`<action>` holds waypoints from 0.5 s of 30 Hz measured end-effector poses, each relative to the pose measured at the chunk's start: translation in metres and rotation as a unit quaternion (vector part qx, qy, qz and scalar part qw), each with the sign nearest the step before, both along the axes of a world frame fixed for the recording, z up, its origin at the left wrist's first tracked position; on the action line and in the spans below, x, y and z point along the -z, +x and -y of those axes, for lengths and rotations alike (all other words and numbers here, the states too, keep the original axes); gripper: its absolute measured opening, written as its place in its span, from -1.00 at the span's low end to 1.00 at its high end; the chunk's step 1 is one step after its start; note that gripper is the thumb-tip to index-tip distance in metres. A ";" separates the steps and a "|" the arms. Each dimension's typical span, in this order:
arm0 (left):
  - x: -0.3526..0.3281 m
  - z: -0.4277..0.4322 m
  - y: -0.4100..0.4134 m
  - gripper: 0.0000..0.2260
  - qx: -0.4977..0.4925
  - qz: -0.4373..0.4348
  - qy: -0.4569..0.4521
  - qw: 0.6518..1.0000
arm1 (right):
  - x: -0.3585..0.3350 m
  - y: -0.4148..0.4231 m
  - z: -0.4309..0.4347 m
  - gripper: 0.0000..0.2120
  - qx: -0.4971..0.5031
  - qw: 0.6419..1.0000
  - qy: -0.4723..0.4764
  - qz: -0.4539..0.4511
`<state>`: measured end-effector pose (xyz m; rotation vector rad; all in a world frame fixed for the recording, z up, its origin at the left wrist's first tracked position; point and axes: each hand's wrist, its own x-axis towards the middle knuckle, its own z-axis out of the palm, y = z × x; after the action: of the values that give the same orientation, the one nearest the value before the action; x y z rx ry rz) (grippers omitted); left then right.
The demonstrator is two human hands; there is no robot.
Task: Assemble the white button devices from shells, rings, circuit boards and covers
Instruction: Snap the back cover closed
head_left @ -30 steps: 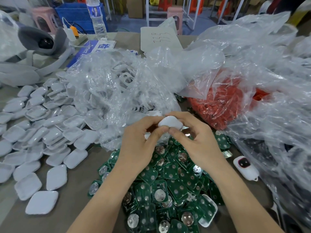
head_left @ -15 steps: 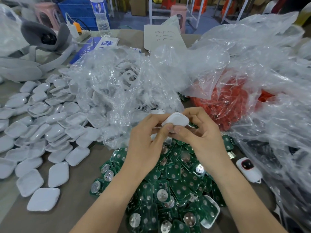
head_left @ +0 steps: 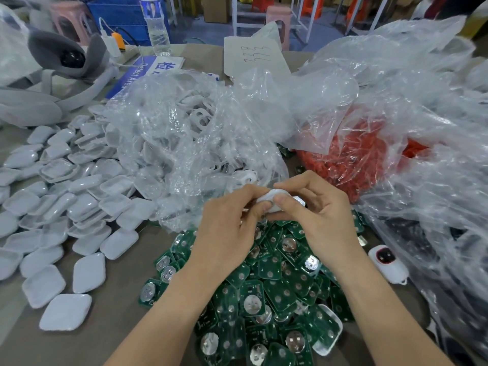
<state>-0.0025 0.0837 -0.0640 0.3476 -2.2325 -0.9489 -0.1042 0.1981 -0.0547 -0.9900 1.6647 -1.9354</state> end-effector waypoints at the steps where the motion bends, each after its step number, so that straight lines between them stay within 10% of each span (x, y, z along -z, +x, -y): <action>1: 0.000 0.000 0.000 -0.87 -0.002 -0.002 -0.008 1.000 | 0.000 0.001 0.000 -0.91 0.006 1.000 -0.002 -0.004; 11: -0.001 0.002 -0.003 -0.79 0.033 -0.017 0.210 0.977 | -0.001 0.002 0.003 -0.89 0.024 0.999 -0.003 0.048; 15: 0.001 0.003 -0.003 -0.73 0.002 -0.047 0.146 0.988 | -0.001 -0.002 0.003 -0.70 0.049 0.996 0.041 -0.059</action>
<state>-0.0058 0.0808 -0.0653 0.4199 -2.0103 -1.2723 -0.1058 0.1955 -0.0537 -1.0257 1.8759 -1.8861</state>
